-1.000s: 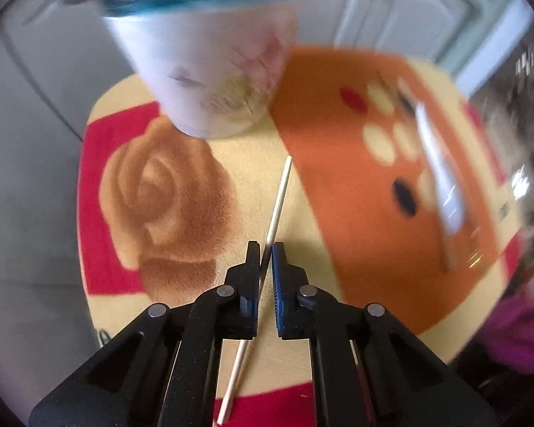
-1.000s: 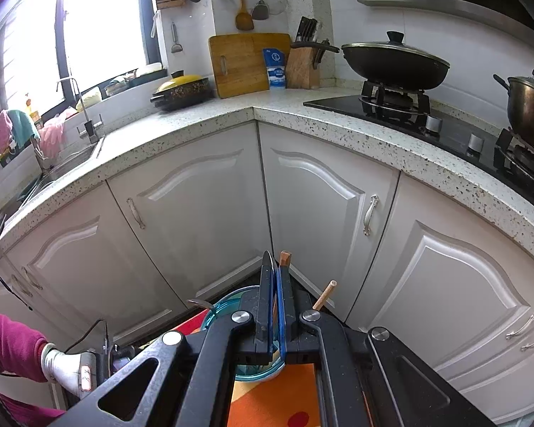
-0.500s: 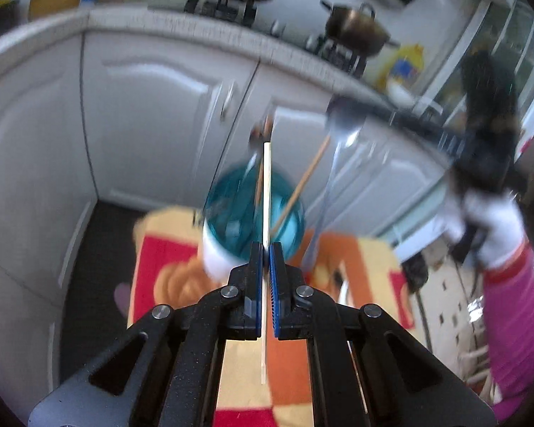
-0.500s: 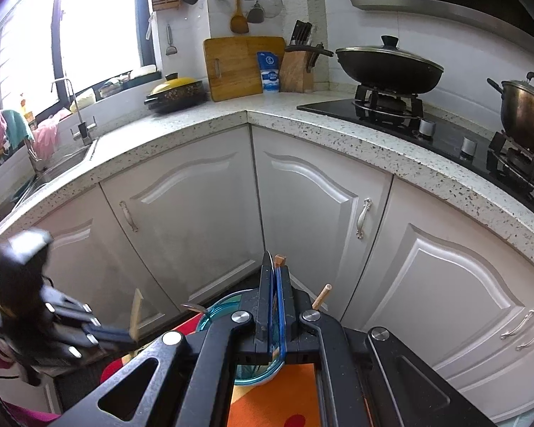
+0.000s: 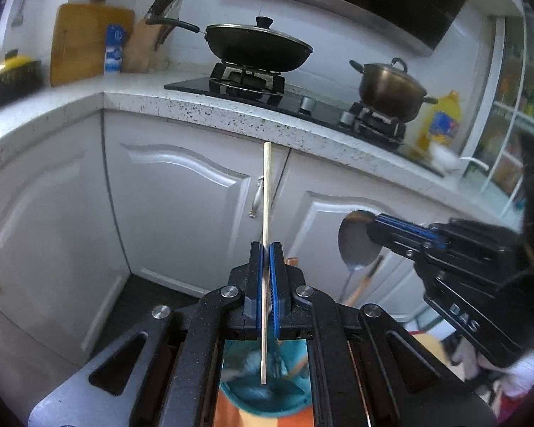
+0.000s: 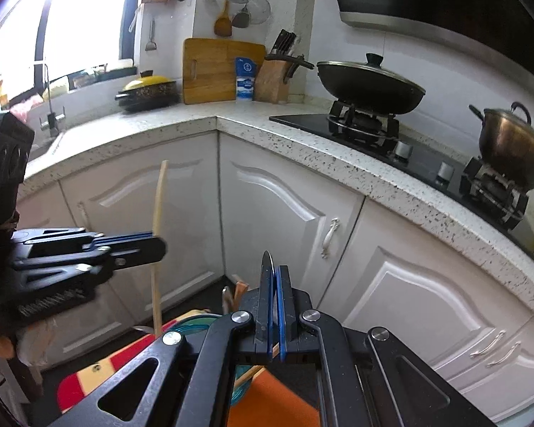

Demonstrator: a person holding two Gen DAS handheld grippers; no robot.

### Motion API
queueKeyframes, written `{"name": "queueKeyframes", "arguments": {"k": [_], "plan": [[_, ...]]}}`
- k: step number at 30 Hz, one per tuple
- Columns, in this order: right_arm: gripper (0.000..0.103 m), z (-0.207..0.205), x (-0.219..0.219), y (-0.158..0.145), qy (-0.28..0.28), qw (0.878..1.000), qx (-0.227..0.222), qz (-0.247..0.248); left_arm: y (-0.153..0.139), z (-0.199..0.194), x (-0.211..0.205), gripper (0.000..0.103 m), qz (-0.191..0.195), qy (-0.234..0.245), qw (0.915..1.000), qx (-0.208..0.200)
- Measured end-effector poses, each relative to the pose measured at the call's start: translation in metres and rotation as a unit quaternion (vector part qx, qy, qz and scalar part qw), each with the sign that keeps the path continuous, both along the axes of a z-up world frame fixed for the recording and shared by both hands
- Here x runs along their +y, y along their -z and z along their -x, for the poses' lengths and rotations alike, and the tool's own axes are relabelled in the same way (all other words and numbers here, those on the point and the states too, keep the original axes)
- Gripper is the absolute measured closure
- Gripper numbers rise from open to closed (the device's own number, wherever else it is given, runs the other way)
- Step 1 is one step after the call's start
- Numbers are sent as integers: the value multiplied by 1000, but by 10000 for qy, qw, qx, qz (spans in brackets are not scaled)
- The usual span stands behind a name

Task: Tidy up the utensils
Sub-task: 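Lift the chopstick into the cup and open the left tool while the right tool releases the spoon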

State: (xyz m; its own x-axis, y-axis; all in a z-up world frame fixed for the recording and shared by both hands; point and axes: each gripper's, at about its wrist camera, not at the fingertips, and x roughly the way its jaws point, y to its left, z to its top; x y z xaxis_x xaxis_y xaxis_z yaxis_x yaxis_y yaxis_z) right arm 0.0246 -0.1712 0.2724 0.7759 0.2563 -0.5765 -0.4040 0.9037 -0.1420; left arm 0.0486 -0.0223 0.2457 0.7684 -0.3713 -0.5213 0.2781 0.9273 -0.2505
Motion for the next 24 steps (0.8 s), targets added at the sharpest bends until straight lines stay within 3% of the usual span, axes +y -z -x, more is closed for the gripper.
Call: {"name": "queueKeyframes", "arguments": {"k": [9, 20, 22, 24], "plan": [[102, 3, 15, 36, -169, 9991, 61, 372, 36, -9, -6, 101, -312, -219, 9993, -23], [101, 13, 8, 65, -322, 9969, 719, -19, 59, 0, -7, 99, -444, -51, 9977, 518], [101, 16, 3, 64, -300, 9964, 766, -225, 59, 3, -6, 85, -454, -44, 9971, 602], [93, 19, -1, 64, -273, 9954, 839, -367, 57, 8, -4, 69, -386, -28, 9971, 649]]}}
